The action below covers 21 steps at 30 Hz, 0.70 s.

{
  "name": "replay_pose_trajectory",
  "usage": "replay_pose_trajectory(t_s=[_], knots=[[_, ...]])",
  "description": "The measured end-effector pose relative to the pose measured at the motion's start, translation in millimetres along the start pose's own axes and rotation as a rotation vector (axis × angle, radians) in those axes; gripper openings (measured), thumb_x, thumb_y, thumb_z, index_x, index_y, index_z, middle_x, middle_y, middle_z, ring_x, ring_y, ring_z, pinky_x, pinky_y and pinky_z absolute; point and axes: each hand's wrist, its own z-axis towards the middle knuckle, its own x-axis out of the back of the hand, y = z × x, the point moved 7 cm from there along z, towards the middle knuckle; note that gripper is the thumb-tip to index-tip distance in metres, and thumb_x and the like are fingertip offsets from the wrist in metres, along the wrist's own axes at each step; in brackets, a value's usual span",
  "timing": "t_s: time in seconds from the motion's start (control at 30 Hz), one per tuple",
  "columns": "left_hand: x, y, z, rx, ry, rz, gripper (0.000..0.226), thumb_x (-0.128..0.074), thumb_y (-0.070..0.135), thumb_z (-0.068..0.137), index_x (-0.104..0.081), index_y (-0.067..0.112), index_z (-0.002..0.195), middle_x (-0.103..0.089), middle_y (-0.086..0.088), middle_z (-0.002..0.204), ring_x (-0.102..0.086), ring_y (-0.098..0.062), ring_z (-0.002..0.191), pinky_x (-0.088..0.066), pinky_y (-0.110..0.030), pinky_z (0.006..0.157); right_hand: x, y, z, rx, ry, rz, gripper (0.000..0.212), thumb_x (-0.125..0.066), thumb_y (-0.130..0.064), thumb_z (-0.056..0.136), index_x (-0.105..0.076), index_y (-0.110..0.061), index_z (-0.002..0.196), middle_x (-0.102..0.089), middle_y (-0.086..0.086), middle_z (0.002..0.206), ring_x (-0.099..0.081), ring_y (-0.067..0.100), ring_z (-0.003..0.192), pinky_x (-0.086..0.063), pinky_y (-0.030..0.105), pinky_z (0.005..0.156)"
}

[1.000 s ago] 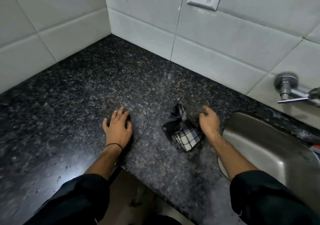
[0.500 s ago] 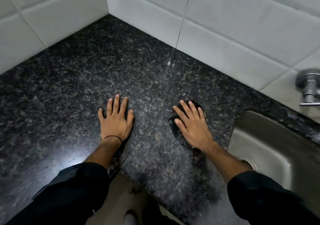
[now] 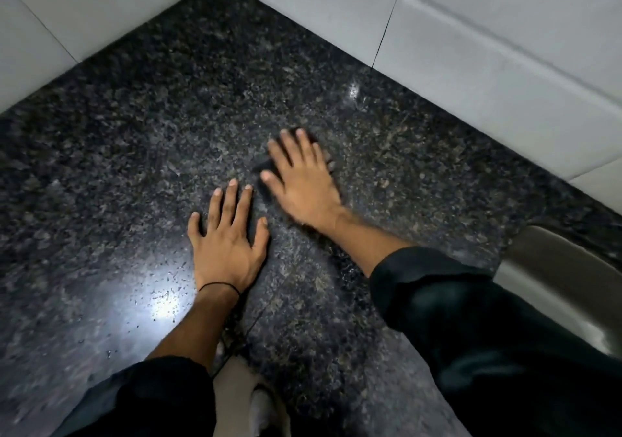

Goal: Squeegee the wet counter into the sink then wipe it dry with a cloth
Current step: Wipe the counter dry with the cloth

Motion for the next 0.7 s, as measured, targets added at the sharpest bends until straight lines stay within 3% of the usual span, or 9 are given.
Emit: replay_pose_trajectory(t_s=[0.13, 0.2, 0.3, 0.37, 0.43, 0.53, 0.7], knots=[[1, -1, 1, 0.011, -0.007, 0.008, 0.065, -0.020, 0.058, 0.096, -0.018, 0.030, 0.155, -0.008, 0.011, 0.165, -0.006, -0.013, 0.152, -0.009, -0.053, 0.118, -6, -6, -32, 0.398, -0.078, -0.057, 0.057, -0.028, -0.054, 0.102, -0.029, -0.030, 0.154, -0.020, -0.001, 0.165, -0.011, 0.022, 0.153, -0.009, 0.046, 0.122], [0, -1, 0, 0.012, -0.010, -0.002, 0.065, -0.019, 0.058, 0.096, -0.013, 0.033, 0.156, -0.006, 0.012, 0.165, -0.005, -0.012, 0.152, -0.009, -0.053, 0.119, 4, 42, -17, 0.403, -0.096, -0.120, 0.059, -0.023, -0.059, 0.102, -0.023, -0.036, 0.156, -0.013, -0.004, 0.166, -0.006, 0.021, 0.153, -0.003, 0.052, 0.122], [-1, -2, 1, 0.017, -0.015, -0.011, 0.065, -0.019, 0.059, 0.096, -0.009, 0.035, 0.156, -0.003, 0.014, 0.164, -0.002, -0.012, 0.152, -0.008, -0.053, 0.119, 28, 148, 30, -0.041, -0.060, -0.132, 0.062, -0.012, -0.064, 0.100, -0.013, -0.039, 0.156, 0.002, 0.002, 0.167, 0.006, 0.030, 0.153, 0.003, 0.066, 0.117], [-3, -2, 2, 0.019, -0.018, -0.013, 0.064, -0.019, 0.060, 0.097, -0.009, 0.036, 0.156, -0.002, 0.014, 0.164, -0.002, -0.011, 0.152, -0.007, -0.053, 0.119, 39, 200, 47, -0.433, -0.025, -0.069, 0.063, -0.013, -0.062, 0.100, -0.012, -0.036, 0.157, 0.006, 0.009, 0.166, 0.009, 0.036, 0.152, 0.006, 0.064, 0.118], [-3, -1, 2, 0.019, -0.012, -0.012, 0.064, -0.019, 0.060, 0.097, -0.009, 0.036, 0.156, -0.002, 0.015, 0.164, -0.002, -0.011, 0.152, -0.007, -0.053, 0.119, 37, 203, 57, -0.609, -0.014, 0.003, 0.065, -0.017, -0.058, 0.101, -0.011, -0.030, 0.159, 0.003, 0.014, 0.166, 0.009, 0.040, 0.151, 0.005, 0.062, 0.118], [-3, -2, 2, 0.018, -0.016, -0.020, 0.063, -0.019, 0.059, 0.097, -0.009, 0.037, 0.155, -0.001, 0.015, 0.164, -0.002, -0.011, 0.151, -0.006, -0.053, 0.119, 28, 134, 65, -0.393, -0.015, 0.021, 0.066, -0.017, -0.057, 0.102, -0.013, -0.024, 0.159, 0.000, 0.014, 0.166, 0.007, 0.040, 0.151, 0.004, 0.059, 0.120], [1, -1, 1, 0.017, -0.003, -0.042, 0.059, -0.020, 0.051, 0.099, -0.016, 0.035, 0.155, -0.006, 0.014, 0.164, -0.006, -0.011, 0.151, -0.008, -0.053, 0.119, -1, 12, -18, 0.063, -0.040, -0.014, 0.060, -0.027, -0.056, 0.101, -0.041, -0.019, 0.146, -0.008, 0.010, 0.166, -0.003, 0.034, 0.153, -0.007, 0.054, 0.122]])
